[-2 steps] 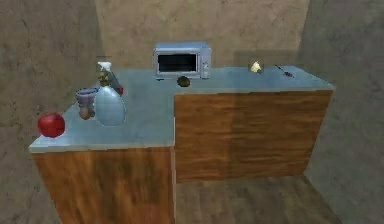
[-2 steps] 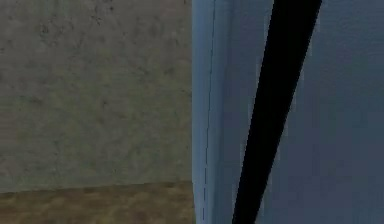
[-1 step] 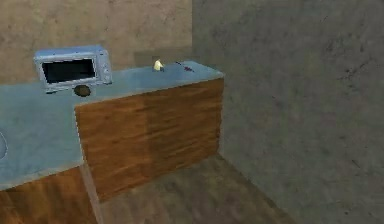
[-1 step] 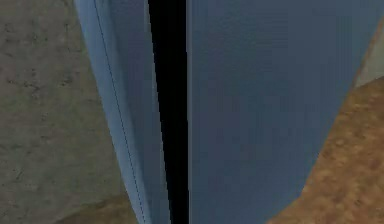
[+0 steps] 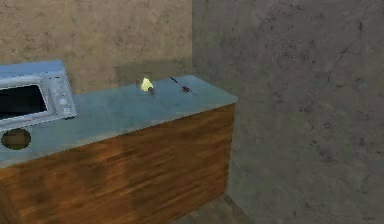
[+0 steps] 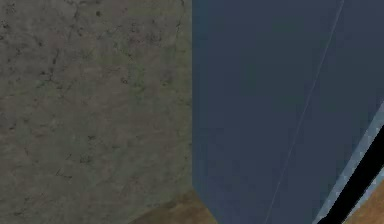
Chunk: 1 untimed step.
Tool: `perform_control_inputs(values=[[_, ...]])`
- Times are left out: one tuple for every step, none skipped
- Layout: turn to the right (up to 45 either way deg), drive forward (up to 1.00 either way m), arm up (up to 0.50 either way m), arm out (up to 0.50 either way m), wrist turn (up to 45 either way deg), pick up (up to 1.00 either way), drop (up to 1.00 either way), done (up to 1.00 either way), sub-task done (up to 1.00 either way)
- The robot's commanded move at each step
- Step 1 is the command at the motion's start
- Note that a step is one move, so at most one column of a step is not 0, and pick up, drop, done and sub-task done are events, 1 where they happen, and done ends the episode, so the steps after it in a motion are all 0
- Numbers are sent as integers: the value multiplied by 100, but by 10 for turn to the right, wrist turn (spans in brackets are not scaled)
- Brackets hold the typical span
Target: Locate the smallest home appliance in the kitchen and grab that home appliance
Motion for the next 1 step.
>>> perform_control_inputs(values=[[-150, 0, 0, 0, 0, 0, 0, 0, 0]])
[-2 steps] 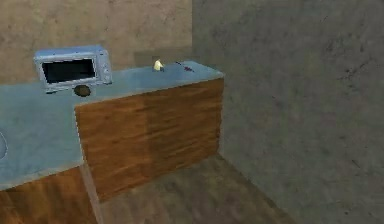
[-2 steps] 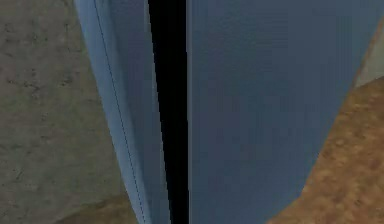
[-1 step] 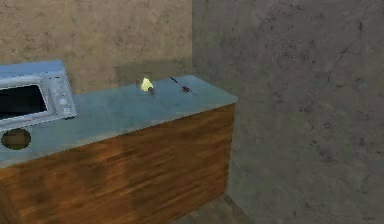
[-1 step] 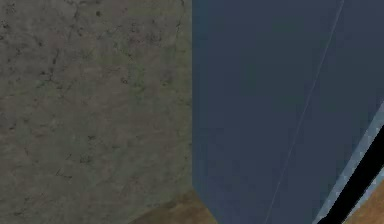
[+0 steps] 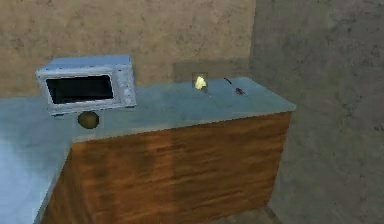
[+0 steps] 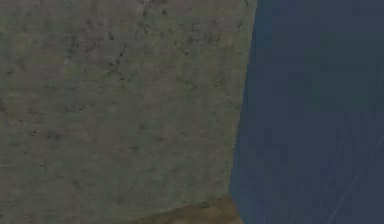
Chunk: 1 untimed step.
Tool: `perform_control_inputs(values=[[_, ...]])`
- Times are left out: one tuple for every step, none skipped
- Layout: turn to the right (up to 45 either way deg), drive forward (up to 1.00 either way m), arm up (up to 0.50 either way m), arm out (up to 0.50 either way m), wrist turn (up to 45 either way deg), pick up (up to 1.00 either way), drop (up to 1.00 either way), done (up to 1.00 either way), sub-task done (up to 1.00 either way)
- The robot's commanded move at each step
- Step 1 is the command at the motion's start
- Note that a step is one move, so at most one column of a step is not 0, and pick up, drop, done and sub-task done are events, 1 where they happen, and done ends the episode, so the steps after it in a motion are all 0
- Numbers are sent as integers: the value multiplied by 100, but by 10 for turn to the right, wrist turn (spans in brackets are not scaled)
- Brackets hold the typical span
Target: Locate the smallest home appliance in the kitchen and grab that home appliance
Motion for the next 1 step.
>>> perform_control_inputs(values=[[0, 30, 0, 0, 0, 0, 0, 0, 0]])
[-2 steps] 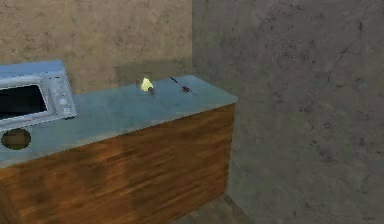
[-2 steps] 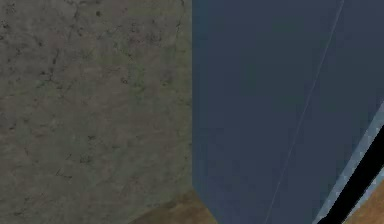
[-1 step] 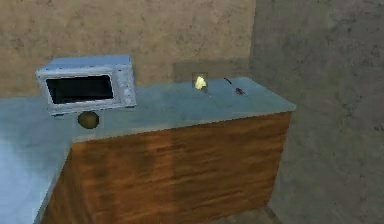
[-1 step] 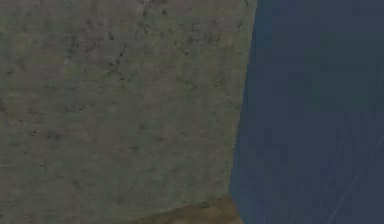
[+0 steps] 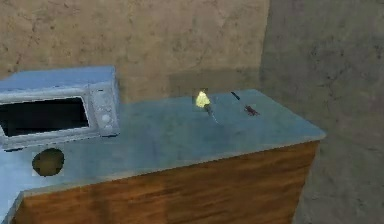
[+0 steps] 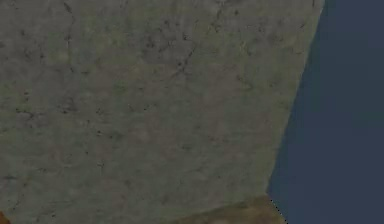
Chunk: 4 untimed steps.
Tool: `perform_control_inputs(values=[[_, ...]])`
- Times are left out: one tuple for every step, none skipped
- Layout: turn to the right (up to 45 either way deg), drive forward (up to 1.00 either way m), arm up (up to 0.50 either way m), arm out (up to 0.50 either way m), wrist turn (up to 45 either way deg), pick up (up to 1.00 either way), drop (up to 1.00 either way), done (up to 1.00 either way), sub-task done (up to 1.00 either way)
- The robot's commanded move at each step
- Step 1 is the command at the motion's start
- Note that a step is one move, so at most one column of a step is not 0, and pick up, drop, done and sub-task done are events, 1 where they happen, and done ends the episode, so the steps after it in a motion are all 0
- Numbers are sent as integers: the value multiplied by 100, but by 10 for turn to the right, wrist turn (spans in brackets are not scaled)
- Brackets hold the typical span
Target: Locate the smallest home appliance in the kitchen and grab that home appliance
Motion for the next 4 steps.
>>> perform_control_inputs(values=[[-450, 0, 0, 0, 0, 0, 0, 0, 0], [-450, 0, 0, 0, 0, 0, 0, 0, 0], [-270, 0, 0, 0, 0, 0, 0, 0, 0], [450, 0, 0, 0, 0, 0, 0, 0, 0]])
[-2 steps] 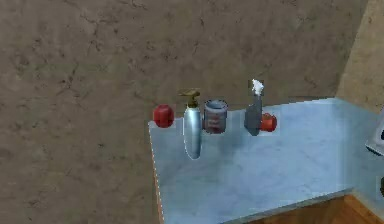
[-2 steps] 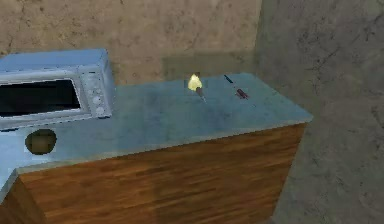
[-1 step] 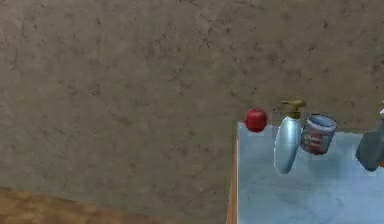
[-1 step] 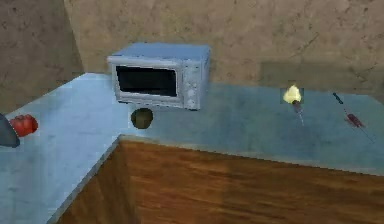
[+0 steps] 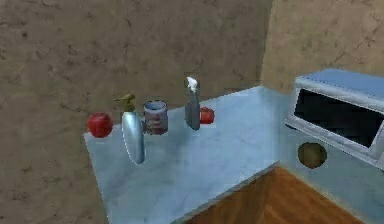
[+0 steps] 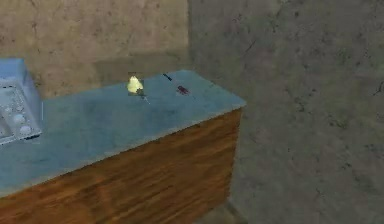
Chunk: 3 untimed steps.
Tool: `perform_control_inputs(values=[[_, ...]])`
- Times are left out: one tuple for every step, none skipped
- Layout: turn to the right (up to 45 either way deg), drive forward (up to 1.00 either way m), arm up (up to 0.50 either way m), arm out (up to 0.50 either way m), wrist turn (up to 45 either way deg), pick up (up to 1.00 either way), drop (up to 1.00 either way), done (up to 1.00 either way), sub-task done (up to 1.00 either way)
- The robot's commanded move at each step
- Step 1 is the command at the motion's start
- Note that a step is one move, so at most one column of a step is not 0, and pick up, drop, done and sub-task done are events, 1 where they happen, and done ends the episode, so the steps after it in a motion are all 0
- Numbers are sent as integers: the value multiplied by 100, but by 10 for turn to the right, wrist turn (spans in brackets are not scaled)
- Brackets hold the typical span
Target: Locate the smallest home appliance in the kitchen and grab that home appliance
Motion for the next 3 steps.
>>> perform_control_inputs(values=[[360, 0, 0, 0, 0, 0, 0, 0, 0], [0, 30, 0, 0, 0, 0, 0, 0, 0], [-450, 0, 0, 0, 0, 0, 0, 0, 0]])
